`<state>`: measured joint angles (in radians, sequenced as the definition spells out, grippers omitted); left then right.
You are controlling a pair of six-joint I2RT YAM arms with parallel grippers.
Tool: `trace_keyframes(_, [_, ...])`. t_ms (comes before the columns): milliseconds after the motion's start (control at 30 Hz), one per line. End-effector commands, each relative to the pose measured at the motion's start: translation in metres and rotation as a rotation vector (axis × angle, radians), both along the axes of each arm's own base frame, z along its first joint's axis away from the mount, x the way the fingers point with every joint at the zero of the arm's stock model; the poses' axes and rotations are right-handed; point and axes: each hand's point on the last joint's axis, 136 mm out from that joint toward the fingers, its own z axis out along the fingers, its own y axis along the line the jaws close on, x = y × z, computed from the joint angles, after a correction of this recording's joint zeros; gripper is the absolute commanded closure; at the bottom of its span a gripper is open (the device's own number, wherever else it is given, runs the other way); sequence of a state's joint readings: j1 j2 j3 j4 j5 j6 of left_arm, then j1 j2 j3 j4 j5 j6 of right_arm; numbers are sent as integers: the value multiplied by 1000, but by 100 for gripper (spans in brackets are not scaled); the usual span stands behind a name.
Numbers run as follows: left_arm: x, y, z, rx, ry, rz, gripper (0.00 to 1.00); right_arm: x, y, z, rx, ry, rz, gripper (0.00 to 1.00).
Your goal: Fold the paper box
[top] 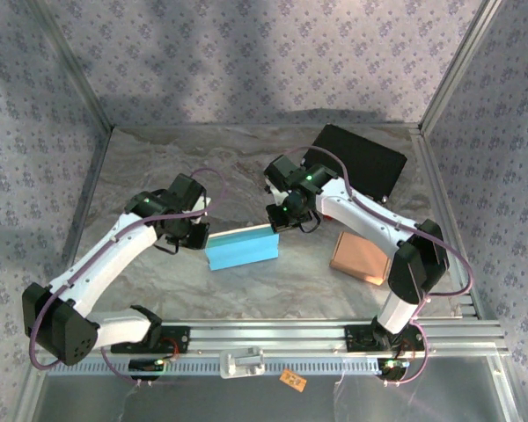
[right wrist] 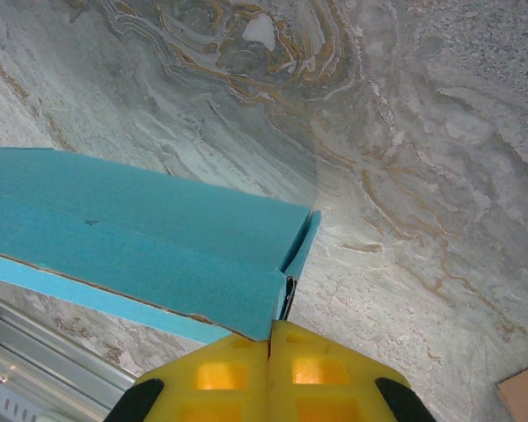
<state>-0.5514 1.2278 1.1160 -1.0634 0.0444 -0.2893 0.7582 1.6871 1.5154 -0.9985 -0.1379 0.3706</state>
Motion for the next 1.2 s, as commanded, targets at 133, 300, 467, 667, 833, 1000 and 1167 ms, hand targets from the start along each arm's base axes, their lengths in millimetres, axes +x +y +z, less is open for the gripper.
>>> trace_keyframes(133, [1, -1, 12, -23, 45, 111, 94, -6, -2, -4, -25, 26, -9, 100])
trace_keyframes(300, [-1, -6, 10, -64, 104, 200, 100, -7, 0, -4, -23, 25, -8, 100])
trace_keyframes(467, [1, -12, 11, -112, 133, 270, 100, -8, 3, -4, -25, 22, -6, 100])
trace_keyframes(667, [0, -15, 12, -151, 155, 340, 100, -8, 3, -5, -24, 23, -11, 100])
trace_keyframes(833, [0, -18, 12, -175, 168, 365, 100, -9, 6, -5, -23, 21, -8, 100])
trace_keyframes(1000, [1, -20, 13, -221, 191, 384, 100, -10, 4, -5, -27, 22, -8, 100])
trace_keyframes(1167, [-1, -19, 13, -235, 233, 376, 100, -11, 3, -5, -28, 23, -9, 100])
